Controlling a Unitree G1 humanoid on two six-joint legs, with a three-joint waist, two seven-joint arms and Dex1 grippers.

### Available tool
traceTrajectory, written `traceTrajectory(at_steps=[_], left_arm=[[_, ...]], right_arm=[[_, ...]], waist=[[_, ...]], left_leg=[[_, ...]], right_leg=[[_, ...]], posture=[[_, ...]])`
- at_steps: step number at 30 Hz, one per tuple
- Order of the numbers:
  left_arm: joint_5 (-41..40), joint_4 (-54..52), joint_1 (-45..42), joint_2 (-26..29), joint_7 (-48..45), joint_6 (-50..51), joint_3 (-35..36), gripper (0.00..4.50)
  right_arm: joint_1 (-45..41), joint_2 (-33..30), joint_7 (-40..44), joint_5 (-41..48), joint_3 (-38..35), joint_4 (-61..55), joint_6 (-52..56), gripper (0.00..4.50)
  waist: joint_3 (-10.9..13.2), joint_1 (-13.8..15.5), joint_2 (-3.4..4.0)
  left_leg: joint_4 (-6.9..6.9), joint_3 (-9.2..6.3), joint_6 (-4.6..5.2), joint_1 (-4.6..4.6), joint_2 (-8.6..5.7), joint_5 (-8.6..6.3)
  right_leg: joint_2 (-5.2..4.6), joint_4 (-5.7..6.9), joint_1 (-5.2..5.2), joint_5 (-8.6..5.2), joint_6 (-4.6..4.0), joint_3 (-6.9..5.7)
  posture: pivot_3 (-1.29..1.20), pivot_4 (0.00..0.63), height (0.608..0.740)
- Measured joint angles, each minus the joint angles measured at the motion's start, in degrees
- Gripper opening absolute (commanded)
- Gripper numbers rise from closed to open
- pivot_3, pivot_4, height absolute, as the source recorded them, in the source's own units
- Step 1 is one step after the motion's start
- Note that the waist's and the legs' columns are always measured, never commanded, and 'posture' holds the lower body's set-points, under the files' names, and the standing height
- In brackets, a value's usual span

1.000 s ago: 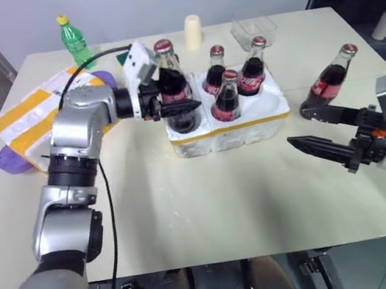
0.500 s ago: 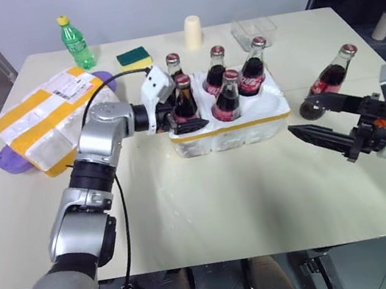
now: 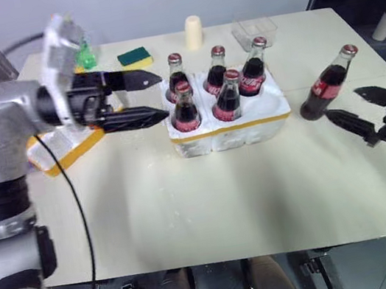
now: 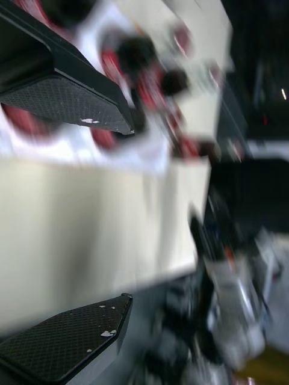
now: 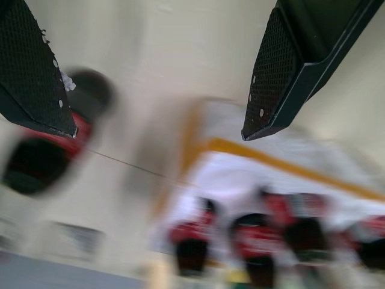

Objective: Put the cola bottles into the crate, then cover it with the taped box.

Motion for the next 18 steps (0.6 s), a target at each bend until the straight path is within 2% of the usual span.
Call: traceTrajectory(at_steps=[4, 8, 18], left_arm=[[0.2, -5.3, 4.6, -3.2, 4.7, -0.3, -3.9, 4.45], [1.6, -6.5, 6.4, -6.1, 9.5, -1.0, -6.8, 4.45], [3.8, -8.6, 8.9, -6.1, 13.7, -4.4, -8.2, 4.45]], right_arm=[[-5.3, 2.8, -2.9, -6.3, 4.4, 7.0, -4.3, 4.50], [-12.5, 5.3, -4.0, -11.3, 8.7, 17.7, -8.4, 4.50], [-25.3, 8.4, -1.1, -15.6, 13.4, 36.4, -13.4, 4.50]], waist=[[0.0, -0.3, 0.02], [0.0, -0.7, 0.04], [0.0, -0.6, 0.14]], left_leg=[[0.02, 0.03, -0.01, 0.39, 0.00, 0.01], [-0.08, 0.06, 0.01, 0.40, 0.00, 0.04], [-0.20, 0.07, 0.01, 0.39, 0.00, 0.03]], right_leg=[[-0.01, -0.09, 0.38, -0.08, -0.15, 0.03], [0.01, -0.05, 0.29, -0.07, -0.14, 0.08], [0.02, -0.02, 0.22, -0.01, -0.01, 0.07]], posture=[[0.00, 0.150, 0.739], [0.00, 0.150, 0.739], [0.00, 0.150, 0.739]])
